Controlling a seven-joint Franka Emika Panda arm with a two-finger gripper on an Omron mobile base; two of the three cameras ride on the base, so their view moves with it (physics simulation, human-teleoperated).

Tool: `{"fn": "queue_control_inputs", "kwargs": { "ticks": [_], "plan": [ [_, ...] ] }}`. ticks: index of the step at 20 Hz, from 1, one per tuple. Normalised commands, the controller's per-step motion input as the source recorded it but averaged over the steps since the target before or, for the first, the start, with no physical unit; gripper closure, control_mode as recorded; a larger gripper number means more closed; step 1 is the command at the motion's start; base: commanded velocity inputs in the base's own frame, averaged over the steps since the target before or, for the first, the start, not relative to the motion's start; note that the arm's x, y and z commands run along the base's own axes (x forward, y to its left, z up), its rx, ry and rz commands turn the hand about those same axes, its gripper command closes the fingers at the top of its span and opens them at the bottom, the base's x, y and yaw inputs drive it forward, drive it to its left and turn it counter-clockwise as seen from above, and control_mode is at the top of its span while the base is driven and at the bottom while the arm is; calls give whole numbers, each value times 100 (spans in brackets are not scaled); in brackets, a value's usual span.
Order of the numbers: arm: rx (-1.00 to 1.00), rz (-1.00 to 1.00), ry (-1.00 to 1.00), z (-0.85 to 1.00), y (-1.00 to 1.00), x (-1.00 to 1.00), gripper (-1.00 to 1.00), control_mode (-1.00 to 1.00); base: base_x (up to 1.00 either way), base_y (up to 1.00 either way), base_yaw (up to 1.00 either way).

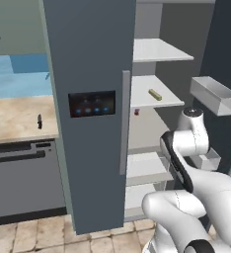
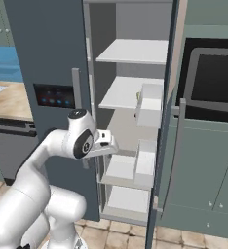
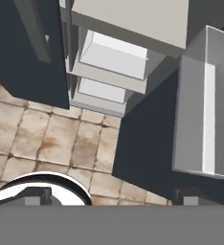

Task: Retrieve the butter from the fridge and place it on a plate on the dining table. Then retrieve the butter knife by the fridge and place it near the plate.

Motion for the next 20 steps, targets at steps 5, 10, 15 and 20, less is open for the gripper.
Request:
{"fn": "queue_control_inputs", "kwargs": {
  "ticks": [5,10,15,20],
  "plan": [
    [0,-5,0,1,4,9,-100,-100,0,0,0],
    [0,-3,-1,1,3,3,-100,100,0,6,0],
    [0,0,0,0,0,0,-100,100,17,31,0],
    [0,0,0,0,0,0,-100,100,33,32,0]
  ]
}}
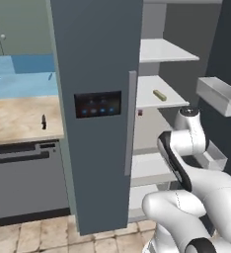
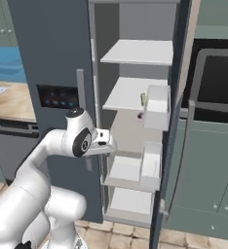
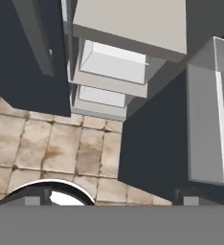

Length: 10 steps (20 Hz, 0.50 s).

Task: Retrieve the butter from the fridge and place it on a plate on the dining table. Then retrieve the butter knife by the fridge and place it near the plate.

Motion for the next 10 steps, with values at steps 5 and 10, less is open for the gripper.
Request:
{"fn": "queue_control_inputs", "kwargs": {
  "ticks": [5,10],
  "plan": [
    [0,0,0,0,0,0,-100,100,67,48,0],
    [0,0,0,0,0,0,-100,100,58,9,0]
  ]
}}
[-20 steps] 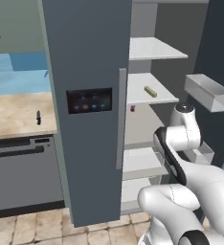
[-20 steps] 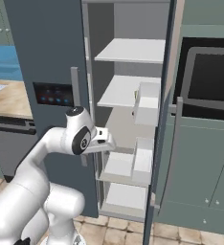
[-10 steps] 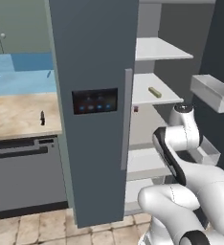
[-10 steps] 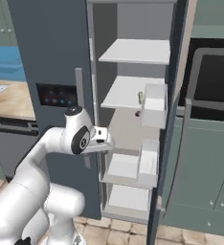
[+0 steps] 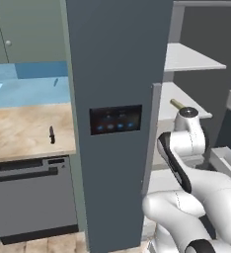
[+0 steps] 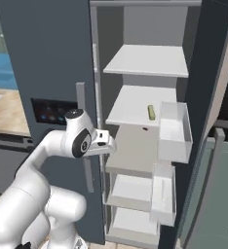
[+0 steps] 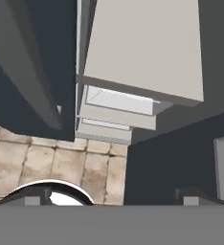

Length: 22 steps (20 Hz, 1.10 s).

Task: Retrieve the butter from the fridge and place it on a plate on the dining table. Then retrieve the butter knife by the fridge and place it near the plate.

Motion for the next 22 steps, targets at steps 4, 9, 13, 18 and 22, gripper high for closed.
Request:
{"fn": "queue_control_inputs", "kwargs": {
  "ticks": [4,9,13,18,22],
  "plan": [
    [0,0,0,0,0,0,-100,100,52,-12,0],
    [0,0,0,0,0,0,-100,100,44,-1,-1],
    [0,0,0,0,0,0,-100,100,3,-11,0],
    [12,-4,-22,22,-66,-29,-100,-100,0,0,0],
    [11,-12,-18,36,-100,-2,-100,-100,0,0,0]
  ]
}}
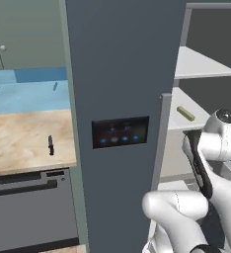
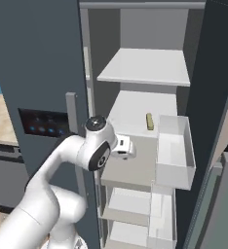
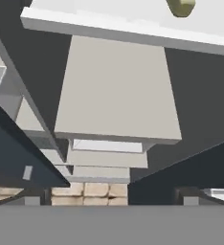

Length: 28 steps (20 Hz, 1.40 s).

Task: Retrieve the butter from the fridge and place it on a plate on the dining table. Then retrieve the butter knife by the fridge and place it near the plate.

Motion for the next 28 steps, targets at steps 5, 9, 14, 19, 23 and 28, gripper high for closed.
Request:
{"fn": "queue_control_inputs", "kwargs": {
  "ticks": [5,9,14,19,23,28],
  "plan": [
    [9,-12,-1,34,-87,79,-100,-100,0,0,0],
    [5,-1,0,41,-51,100,-100,-100,0,0,0],
    [0,0,-3,21,-4,68,-100,-100,0,0,0],
    [0,0,-5,9,-3,45,-100,-100,0,0,0],
    [0,0,0,-1,-17,77,-100,-100,0,0,0],
    [0,0,0,-5,-36,43,-100,-100,0,0,0]
  ]
}}
